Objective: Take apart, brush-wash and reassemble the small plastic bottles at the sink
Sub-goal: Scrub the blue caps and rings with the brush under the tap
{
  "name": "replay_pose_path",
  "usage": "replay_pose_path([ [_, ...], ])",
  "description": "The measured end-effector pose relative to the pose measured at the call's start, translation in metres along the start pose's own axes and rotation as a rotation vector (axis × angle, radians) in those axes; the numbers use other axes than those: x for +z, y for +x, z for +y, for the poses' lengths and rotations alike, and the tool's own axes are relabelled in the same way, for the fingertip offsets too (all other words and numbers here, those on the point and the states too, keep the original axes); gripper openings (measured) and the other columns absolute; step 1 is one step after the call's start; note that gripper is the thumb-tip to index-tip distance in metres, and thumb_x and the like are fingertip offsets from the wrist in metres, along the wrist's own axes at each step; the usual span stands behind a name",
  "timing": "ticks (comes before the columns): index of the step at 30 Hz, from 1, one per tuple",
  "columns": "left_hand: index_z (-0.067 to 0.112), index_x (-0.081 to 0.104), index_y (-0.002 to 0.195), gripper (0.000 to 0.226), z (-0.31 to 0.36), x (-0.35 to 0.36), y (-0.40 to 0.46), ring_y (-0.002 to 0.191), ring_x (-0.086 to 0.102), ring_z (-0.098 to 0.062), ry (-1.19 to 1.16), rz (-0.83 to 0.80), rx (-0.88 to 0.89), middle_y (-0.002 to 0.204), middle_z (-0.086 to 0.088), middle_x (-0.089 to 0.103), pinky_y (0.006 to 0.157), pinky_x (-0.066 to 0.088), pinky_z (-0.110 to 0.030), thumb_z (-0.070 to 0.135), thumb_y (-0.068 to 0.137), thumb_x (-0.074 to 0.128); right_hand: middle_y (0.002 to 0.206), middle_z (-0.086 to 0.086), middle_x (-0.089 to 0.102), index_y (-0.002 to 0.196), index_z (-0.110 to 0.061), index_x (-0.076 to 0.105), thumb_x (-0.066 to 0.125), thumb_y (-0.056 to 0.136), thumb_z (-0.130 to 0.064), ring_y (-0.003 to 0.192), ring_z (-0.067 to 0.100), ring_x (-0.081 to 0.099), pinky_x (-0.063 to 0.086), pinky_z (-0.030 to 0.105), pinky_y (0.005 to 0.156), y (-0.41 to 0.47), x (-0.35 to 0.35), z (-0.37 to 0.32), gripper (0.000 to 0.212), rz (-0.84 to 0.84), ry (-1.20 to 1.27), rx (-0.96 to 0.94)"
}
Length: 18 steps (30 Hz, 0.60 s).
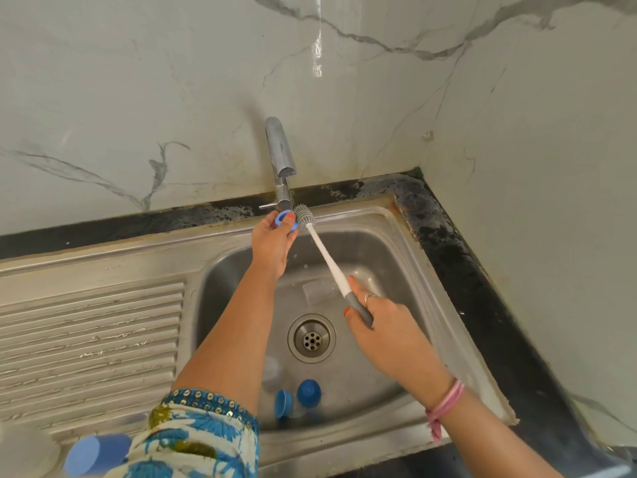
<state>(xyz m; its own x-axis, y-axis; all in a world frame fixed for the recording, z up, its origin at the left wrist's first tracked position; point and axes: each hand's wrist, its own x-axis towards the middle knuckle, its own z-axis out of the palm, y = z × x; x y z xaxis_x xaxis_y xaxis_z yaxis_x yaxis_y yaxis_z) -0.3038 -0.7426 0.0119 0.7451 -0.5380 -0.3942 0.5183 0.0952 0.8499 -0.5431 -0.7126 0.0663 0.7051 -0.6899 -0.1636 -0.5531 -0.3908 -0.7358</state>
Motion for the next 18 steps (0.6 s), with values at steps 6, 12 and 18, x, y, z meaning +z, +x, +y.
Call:
replay_pose_path([
  [6,0.007,0.057,0.122,0.034,-0.005,0.002,-0.006,0.107,0.063,-0.024,0.240,-0.132,0.045,0.117,-0.010,0.063,0.086,0.055,-0.028,0.005,0.089,0.065,0.083,0.009,0.062,0.148,-0.024,0.037,0.046,0.099,-0.024,0.064,0.018,0.056,0.054,0.035,0.065,0.020,-0.008,-0.001,0.050,0.021,0.034,0.069],
  [12,0.010,0.064,0.101,0.011,-0.005,-0.009,-0.005,0.102,0.063,-0.022,0.158,-0.035,0.081,0.102,-0.007,0.066,0.085,0.054,-0.026,0.005,0.091,0.063,0.070,-0.001,0.053,0.150,-0.027,0.031,0.044,0.100,-0.027,0.058,0.010,0.048,0.051,0.030,0.062,0.005,0.003,-0.008,0.052,-0.008,-0.045,0.009],
  [18,0.000,0.058,0.125,0.035,-0.004,-0.010,-0.002,0.108,0.064,-0.024,0.137,0.024,0.123,0.121,-0.014,0.063,0.079,0.057,-0.021,0.006,0.091,0.064,0.070,0.003,0.056,0.148,-0.024,0.035,0.044,0.100,-0.026,0.058,0.013,0.050,0.048,0.031,0.060,0.014,0.005,-0.013,0.049,-0.012,-0.030,0.019],
])
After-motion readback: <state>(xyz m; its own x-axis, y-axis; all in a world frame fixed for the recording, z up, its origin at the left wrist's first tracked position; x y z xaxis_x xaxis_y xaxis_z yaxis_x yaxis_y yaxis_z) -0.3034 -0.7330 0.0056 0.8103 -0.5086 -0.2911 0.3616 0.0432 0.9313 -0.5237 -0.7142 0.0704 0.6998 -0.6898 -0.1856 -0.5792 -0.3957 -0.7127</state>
